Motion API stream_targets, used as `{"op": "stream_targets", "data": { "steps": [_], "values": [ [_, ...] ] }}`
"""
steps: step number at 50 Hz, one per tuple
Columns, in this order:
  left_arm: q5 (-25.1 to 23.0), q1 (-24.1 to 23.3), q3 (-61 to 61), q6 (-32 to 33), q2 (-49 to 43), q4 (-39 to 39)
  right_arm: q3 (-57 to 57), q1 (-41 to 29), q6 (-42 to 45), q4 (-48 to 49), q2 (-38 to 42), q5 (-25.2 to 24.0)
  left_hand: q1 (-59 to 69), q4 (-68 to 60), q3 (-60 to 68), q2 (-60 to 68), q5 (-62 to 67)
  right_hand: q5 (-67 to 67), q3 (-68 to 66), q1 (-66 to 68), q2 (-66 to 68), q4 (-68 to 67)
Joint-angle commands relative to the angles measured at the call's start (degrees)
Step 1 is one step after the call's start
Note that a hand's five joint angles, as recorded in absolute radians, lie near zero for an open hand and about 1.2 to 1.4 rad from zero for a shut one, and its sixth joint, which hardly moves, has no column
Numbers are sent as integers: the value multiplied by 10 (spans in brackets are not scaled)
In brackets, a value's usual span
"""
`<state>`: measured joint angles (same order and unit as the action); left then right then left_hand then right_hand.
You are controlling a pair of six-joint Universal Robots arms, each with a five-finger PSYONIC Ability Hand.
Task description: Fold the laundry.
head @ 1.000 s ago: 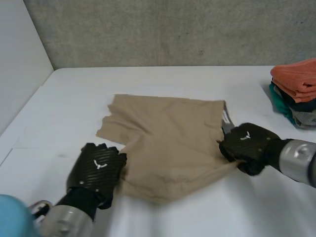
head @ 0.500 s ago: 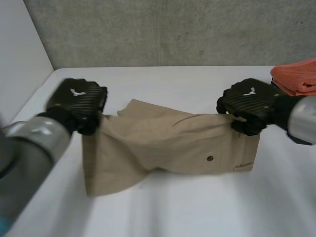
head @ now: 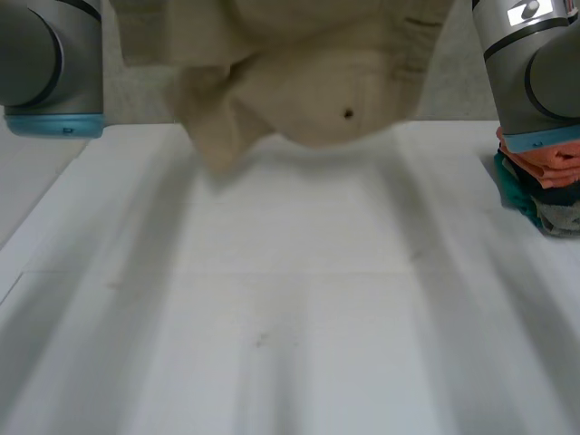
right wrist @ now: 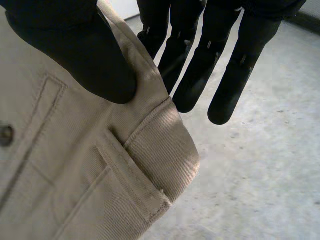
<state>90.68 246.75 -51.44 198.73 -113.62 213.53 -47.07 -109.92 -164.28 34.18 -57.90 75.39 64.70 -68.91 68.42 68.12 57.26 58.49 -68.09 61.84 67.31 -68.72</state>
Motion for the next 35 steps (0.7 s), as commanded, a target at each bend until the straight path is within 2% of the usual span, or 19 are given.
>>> {"op": "stream_targets", "data": {
  "steps": [1, 6, 13, 18, 21, 25, 28, 29, 31, 35],
  "values": [
    [1, 0, -101, -7, 31, -72, -8, 1, 4, -80, 34, -60, 153, -111, 116, 119, 127, 115, -119, 182, 127, -113],
    [-7, -7, -223, -5, 44, -74, -62, 1, 30, -88, 62, -84, 153, -111, 116, 119, 127, 115, -119, 182, 127, -113],
    [-17, -27, -385, 9, 26, -71, -175, -5, 131, -133, 97, -100, 153, -111, 116, 119, 127, 115, -119, 182, 127, -113],
    [-21, -34, -468, 32, 18, -82, -245, -7, 211, -223, 90, -88, 153, -111, 116, 119, 127, 115, -119, 182, 127, -113],
    [-22, -37, -506, 48, 32, -117, -283, -4, 246, -308, 61, -77, 153, -111, 116, 119, 127, 115, -119, 182, 127, -113],
    [-26, -46, -540, 49, 94, -213, -335, 3, 282, -421, -4, -74, 153, -111, 116, 119, 127, 115, -119, 182, 127, -113],
    [-35, -53, -553, 53, 133, -280, -367, 13, 302, -470, -45, -71, 153, -111, 116, 119, 127, 115, -119, 182, 127, -113],
    [-42, -58, -560, 56, 160, -330, -388, 19, 319, -503, -72, -69, 153, -111, 116, 119, 127, 115, -119, 182, 127, -113],
    [-48, -60, -564, 61, 186, -380, -409, 24, 340, -542, -98, -65, 153, -111, 116, 119, 127, 115, -119, 182, 127, -113],
    [-63, -69, -574, 84, 244, -526, -477, 48, 432, -675, -163, -40, 153, -111, 116, 119, 127, 115, -119, 182, 127, -113]
  ]
}}
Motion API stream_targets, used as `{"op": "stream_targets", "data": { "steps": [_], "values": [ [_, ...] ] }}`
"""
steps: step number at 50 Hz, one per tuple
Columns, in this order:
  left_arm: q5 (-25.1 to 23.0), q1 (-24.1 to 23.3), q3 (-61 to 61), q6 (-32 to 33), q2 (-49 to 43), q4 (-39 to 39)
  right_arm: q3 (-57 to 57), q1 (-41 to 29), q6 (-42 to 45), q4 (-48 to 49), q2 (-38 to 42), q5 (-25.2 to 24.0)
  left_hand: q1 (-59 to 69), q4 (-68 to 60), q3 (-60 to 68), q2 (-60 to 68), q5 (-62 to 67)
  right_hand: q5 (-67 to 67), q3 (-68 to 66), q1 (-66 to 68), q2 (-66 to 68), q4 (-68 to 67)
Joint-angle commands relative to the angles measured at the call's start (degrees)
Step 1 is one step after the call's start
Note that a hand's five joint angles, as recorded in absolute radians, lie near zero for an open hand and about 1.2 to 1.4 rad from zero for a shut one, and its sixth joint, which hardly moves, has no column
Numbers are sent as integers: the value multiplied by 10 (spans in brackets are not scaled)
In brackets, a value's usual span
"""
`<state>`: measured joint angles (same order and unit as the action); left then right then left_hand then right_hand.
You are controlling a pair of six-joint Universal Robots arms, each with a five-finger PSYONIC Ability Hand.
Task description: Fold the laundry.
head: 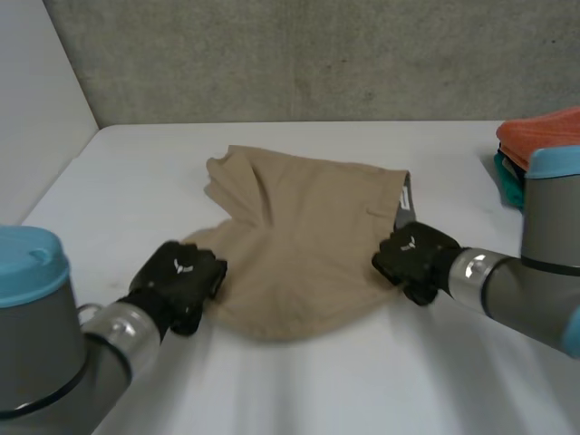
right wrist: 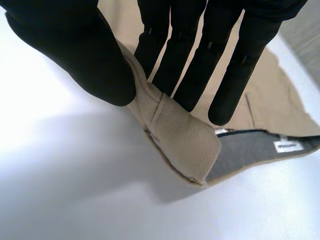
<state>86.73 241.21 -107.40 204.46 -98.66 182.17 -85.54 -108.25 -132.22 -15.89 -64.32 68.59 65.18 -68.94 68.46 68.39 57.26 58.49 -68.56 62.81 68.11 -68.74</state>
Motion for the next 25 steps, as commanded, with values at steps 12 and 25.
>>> {"op": "stream_targets", "data": {
  "steps": [12, 25],
  "values": [
    [-11, -34, 27, 54, 86, -269, -126, 45, 157, -196, -127, -31, 148, -111, 115, 116, 127, 115, -114, 172, 119, -113],
    [15, -14, 187, 109, -97, -20, -17, 16, -32, 28, -41, 47, 148, -111, 115, 116, 127, 115, -114, 172, 119, -113]
  ]
}}
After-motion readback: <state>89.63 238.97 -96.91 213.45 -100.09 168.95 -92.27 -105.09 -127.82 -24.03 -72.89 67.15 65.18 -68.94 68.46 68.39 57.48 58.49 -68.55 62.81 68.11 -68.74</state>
